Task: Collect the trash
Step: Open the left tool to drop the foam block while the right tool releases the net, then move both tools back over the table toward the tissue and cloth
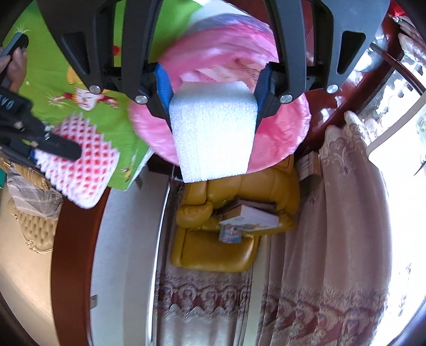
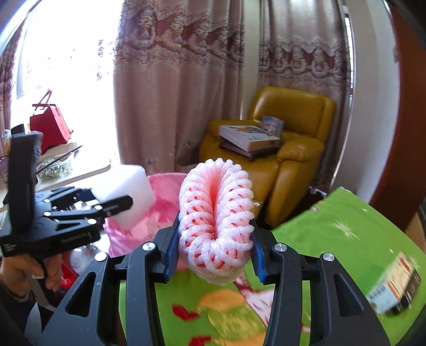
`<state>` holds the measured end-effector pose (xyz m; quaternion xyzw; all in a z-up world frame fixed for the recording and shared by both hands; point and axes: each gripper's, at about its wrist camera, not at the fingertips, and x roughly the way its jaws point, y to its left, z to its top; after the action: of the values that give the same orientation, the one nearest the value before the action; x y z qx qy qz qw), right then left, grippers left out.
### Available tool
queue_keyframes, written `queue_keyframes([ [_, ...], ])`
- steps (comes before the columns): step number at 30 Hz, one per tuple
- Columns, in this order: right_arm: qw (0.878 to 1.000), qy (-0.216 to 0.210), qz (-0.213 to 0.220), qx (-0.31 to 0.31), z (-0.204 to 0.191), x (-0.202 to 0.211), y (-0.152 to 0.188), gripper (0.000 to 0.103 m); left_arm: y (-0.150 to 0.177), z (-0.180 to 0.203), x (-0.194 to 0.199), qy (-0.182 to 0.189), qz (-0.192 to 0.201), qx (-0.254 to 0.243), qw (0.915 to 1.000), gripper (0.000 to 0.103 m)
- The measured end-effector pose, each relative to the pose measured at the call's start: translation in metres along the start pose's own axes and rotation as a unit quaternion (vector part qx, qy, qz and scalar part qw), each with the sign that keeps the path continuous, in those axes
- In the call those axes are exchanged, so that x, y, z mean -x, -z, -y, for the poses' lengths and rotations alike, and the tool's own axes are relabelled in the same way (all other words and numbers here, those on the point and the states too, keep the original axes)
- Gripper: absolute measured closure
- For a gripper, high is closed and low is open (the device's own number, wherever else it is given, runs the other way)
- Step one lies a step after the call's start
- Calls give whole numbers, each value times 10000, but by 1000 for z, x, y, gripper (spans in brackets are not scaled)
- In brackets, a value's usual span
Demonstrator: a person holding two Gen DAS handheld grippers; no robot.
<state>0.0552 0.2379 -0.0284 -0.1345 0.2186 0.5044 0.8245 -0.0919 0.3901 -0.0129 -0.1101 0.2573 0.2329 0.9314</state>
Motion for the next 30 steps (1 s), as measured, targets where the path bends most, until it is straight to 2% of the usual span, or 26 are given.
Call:
queue_keyframes([
  [2, 9998, -194, -18, -91, 0, -12, -8, 58, -3, -10, -11, -88, -78, -4, 9999, 53],
  [6, 9997, -238, -53, -11, -6, -34, -20, 55, -8, -30, -26, -236, -112, 158, 9995, 53],
  [7, 9996, -280, -50, -3, -7, -39, -22, 54, -11, -35, -30, -256, -109, 206, 9994, 50],
  [8, 9994, -356, -46, 13, -7, -44, -23, 54, -14, -41, -33, -272, -99, 247, 9993, 36],
  [9, 9992, -403, -70, 34, -8, -48, -24, 47, -16, -44, -36, -328, -91, 264, 9991, 28],
  [10, 9991, -398, -83, 77, -9, -52, -24, 34, -18, -50, -38, -463, -50, 288, 9985, 21],
  [12, 9994, -322, -16, 150, -9, -54, -23, 28, -22, -56, -35, -557, 35, 358, 9978, 20],
  [15, 9993, -363, 16, 78, -4, -49, -21, 28, -24, -62, -27, -623, 108, 399, 9972, 18],
  [17, 9994, -330, 97, 11, 2, -39, -18, 28, -23, -60, -19, -697, 193, 337, 9968, 12],
  [19, 9995, -256, 187, -25, 10, -20, -12, 28, -20, -50, -6, -751, 313, 236, 9964, 6],
  [22, 9996, 1, 261, 42, 25, 9, 4, 28, -18, -31, 4, -692, 387, 97, 9968, 5],
  [27, 9974, 645, 319, -9, 64, 63, 39, 27, -17, 28, 14, -128, 435, -232, 9987, 5],
  [30, 9919, 1212, 297, -235, 99, 99, 66, 25, -17, 80, 10, 318, 459, -440, 9975, 5],
])
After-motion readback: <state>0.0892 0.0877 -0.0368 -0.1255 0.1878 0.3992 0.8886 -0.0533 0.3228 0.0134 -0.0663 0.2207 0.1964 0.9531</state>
